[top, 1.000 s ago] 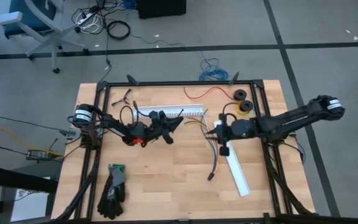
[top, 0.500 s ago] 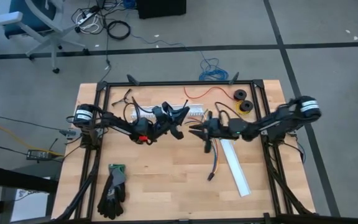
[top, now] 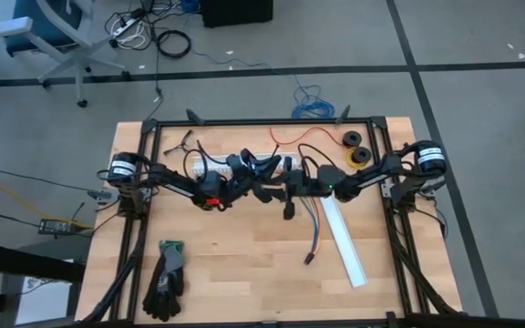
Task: Ziptie cables
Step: Wrap the cable wires with black zip tie
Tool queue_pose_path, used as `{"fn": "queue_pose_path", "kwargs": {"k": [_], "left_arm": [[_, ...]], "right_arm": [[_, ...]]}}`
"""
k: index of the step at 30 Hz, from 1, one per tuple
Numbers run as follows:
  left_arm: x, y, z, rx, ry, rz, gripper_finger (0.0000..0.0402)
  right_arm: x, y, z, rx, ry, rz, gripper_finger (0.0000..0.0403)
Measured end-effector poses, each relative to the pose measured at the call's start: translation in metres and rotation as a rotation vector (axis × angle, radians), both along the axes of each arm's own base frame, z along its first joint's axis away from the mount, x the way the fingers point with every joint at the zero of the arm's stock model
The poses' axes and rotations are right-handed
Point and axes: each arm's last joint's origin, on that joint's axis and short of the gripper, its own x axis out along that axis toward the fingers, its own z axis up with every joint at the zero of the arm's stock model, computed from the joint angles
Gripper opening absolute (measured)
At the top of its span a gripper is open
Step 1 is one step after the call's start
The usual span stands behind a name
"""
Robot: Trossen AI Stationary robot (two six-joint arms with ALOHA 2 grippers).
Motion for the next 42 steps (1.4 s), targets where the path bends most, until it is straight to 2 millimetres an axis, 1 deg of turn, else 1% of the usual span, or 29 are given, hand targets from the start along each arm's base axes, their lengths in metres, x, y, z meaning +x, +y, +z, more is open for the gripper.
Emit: {"fn": "queue_pose_path", "kwargs": {"k": [5,9,15,17,22,27,32,36,42], "left_arm": [[-0.001,0.002,0.0,-0.072,-0.049,-0.039,0.0007],[-0.002,0.005,0.0,-0.107,-0.081,-0.059,0.0007],[-0.003,0.005,0.003,-0.143,-0.138,-0.135,0.0007],[-0.003,0.006,0.003,-0.161,-0.153,-0.167,0.0007],[-0.001,0.009,0.006,-0.167,-0.176,-0.218,0.0007],[0.004,0.009,0.019,-0.109,-0.209,-0.288,0.0007],[0.007,0.009,0.029,-0.044,-0.219,-0.249,0.0007],[0.009,0.009,0.036,-0.002,-0.224,-0.221,0.0007],[0.01,0.009,0.039,0.018,-0.225,-0.207,0.0007]], "right_arm": [[-0.003,-0.008,-0.004,-0.01,0.017,0.041,0.0075],[-0.004,-0.012,-0.004,-0.016,0.008,0.083,0.0075],[-0.007,-0.024,-0.001,-0.027,-0.015,0.245,0.0075],[-0.007,-0.028,-0.001,-0.031,-0.01,0.267,0.0075],[-0.007,-0.032,-0.005,-0.06,0.025,0.256,0.0075],[-0.007,-0.032,-0.007,-0.08,0.042,0.253,0.0075],[-0.006,-0.03,-0.007,-0.073,0.039,0.187,0.0075],[-0.005,-0.025,-0.006,-0.106,0.034,0.152,0.0075],[0.002,-0.025,0.005,-0.105,-0.006,0.134,0.0075]]}}
